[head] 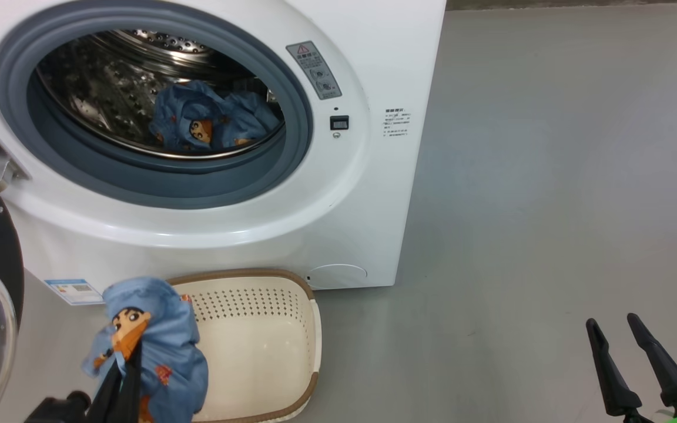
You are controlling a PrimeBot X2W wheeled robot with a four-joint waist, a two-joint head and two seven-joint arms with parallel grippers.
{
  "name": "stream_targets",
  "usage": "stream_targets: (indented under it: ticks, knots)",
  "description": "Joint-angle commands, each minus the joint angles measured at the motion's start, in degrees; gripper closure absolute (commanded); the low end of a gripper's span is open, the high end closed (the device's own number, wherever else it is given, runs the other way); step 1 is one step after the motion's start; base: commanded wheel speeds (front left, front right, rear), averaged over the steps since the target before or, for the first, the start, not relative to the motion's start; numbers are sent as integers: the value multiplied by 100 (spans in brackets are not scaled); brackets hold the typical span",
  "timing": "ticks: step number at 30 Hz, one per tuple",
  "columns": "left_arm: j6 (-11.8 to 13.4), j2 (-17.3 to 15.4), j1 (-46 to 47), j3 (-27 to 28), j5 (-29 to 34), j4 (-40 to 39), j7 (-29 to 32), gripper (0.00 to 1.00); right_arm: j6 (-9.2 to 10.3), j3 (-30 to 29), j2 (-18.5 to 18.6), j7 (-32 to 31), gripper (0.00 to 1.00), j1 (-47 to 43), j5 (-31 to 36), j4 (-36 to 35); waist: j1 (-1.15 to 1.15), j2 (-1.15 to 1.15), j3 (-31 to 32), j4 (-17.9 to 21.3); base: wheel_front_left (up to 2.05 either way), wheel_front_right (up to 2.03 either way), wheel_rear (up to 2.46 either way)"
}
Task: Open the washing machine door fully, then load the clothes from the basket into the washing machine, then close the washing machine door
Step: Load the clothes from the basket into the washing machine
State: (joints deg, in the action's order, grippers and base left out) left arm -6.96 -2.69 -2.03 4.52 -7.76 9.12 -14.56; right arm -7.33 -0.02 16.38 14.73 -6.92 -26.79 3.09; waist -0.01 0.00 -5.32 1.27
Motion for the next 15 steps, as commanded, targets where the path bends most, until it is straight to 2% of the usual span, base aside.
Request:
stream_targets:
  ticks: [1,9,15]
  knots:
    - [46,-62,4,182,33,-245,-43,100,-16,61,115,27,0,-27,91,-152,1,0,9,-15,0,0,0]
    - [193,-25,-238,5,-80,-605,-43,100,-16,35,89,27,0,-65,106,-196,1,0,-4,-43,0,0,0]
    - [214,-21,64,-84,-183,-503,-43,100,-16,28,71,27,0,-2,96,-228,1,0,-167,-32,0,0,0]
